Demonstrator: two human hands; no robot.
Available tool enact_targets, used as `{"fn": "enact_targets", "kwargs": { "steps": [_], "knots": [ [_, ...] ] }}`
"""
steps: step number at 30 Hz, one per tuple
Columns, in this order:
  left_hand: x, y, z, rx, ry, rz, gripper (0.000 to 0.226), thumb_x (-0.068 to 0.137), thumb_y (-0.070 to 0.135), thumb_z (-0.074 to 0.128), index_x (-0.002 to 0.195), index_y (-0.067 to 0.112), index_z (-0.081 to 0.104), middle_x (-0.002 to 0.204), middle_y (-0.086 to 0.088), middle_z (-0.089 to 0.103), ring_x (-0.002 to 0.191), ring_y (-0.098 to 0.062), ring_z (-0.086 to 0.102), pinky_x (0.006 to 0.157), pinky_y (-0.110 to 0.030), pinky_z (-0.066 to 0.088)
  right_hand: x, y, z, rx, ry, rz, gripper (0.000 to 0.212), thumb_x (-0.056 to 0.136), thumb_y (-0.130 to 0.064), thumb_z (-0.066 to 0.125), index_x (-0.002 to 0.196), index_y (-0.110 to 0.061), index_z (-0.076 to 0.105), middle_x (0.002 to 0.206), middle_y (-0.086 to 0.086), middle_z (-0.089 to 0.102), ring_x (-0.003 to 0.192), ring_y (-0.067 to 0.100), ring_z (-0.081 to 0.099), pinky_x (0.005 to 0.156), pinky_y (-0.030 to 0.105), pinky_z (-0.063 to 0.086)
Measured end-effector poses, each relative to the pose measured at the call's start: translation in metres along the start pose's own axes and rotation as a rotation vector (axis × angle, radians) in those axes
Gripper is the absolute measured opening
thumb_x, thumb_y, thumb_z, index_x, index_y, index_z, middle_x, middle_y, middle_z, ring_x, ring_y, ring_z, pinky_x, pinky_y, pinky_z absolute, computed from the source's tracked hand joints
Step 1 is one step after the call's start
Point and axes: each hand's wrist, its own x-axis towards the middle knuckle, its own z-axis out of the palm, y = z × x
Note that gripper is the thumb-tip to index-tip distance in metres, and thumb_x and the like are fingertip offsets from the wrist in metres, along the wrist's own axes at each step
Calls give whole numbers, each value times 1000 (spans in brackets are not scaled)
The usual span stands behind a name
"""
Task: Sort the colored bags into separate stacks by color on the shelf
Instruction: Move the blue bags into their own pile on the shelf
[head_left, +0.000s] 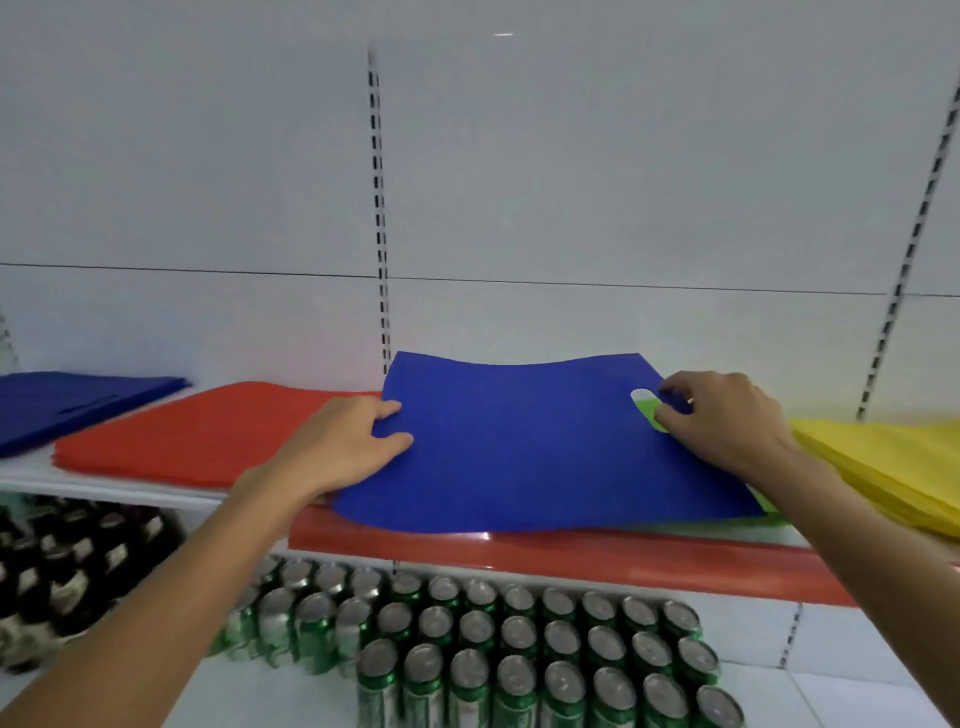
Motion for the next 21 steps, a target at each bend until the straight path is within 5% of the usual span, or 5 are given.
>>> {"fn": "enact_targets", "kwargs": {
  "steps": [9,21],
  "knots": [
    [18,-149,-60,65,19,-60,51,93,34,50,140,17,41,145,1,40,133,-17,38,107,-29,32,13,-159,48,42,-4,-36,31,89,-27,52,118,-18,59,114,4,63,102,27,55,78,32,39],
    [40,-333,-124,-66,54,-180,55,90,35,57,140,19,40,147,4,38,135,-14,34,107,-27,28,50,-347,114,46,-4,-157,31,92,-39,48,104,-14,61,100,4,63,90,27,57,71,30,38]
  ]
}}
